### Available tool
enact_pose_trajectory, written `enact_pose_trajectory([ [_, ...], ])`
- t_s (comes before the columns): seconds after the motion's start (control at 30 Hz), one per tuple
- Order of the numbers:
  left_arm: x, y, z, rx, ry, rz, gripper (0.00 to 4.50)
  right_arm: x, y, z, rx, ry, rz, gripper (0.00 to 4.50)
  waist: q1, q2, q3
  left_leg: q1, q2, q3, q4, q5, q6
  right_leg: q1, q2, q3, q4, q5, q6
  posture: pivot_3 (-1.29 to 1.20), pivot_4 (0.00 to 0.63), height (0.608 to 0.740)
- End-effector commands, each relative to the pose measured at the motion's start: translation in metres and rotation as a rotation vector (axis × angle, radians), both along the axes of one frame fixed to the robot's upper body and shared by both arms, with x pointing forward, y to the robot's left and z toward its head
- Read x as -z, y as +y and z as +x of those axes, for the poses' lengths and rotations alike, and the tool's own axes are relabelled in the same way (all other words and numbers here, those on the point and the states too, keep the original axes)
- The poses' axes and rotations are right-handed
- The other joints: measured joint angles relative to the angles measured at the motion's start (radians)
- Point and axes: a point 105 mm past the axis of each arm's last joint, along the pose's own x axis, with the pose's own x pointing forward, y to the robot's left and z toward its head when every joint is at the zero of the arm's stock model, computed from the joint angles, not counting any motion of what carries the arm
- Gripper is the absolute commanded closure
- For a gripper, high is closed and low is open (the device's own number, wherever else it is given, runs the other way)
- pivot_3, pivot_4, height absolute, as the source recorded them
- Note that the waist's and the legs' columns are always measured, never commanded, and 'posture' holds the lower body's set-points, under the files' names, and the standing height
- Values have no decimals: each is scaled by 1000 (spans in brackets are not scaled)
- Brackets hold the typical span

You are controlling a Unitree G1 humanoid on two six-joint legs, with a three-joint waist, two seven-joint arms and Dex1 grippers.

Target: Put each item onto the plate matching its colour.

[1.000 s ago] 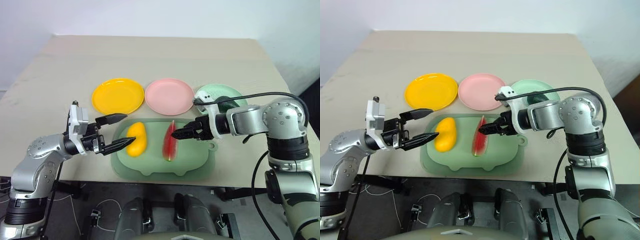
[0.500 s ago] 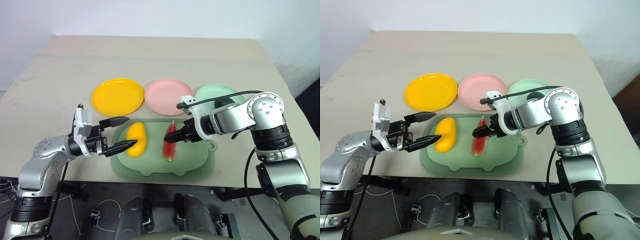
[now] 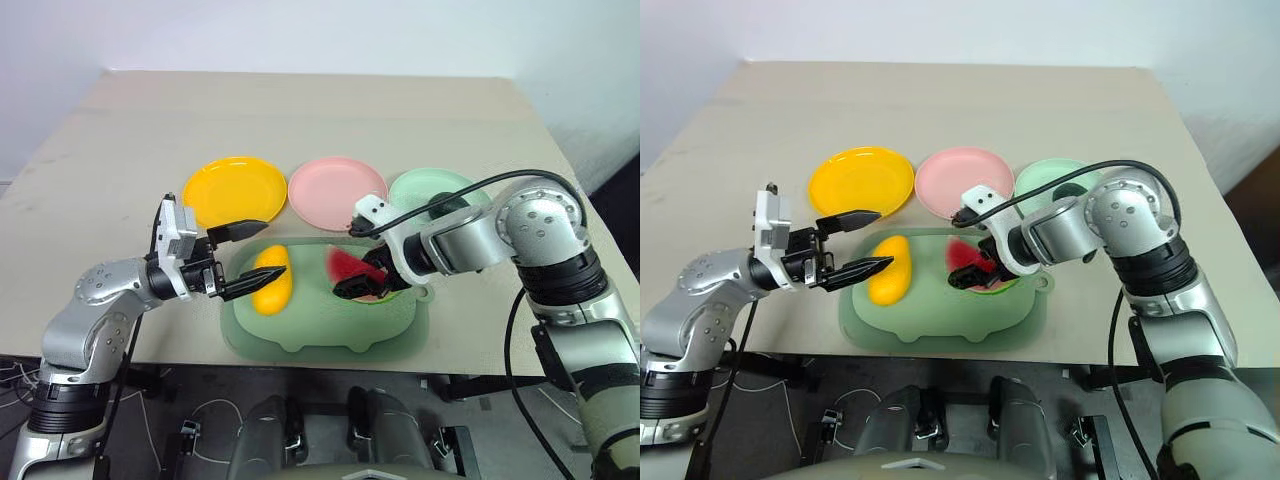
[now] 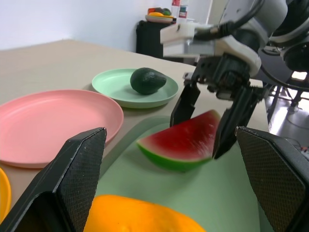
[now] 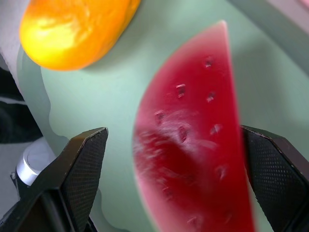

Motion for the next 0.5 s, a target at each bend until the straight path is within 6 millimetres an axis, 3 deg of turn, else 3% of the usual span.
enact_pose_trajectory([
  [0.03, -12, -2, -4, 11, -44, -1, 0, 0, 5, -3, -40, -6, -2, 42, 0, 0, 0, 0, 0, 0, 0, 0, 0, 0, 0, 0, 0, 0, 0, 0, 150, 696],
  [0.4, -18, -2, -3, -5, -52, 4, 0, 8, 10, -5, -72, -4, 6, 42, 1, 0, 0, 0, 0, 0, 0, 0, 0, 0, 0, 0, 0, 0, 0, 0, 150, 696],
  [0.5, -17, 1, 0, -10, -51, 4, 0, 8, 11, -6, -89, -17, 1, 607, 1, 0, 0, 0, 0, 0, 0, 0, 0, 0, 0, 0, 0, 0, 0, 0, 150, 696],
])
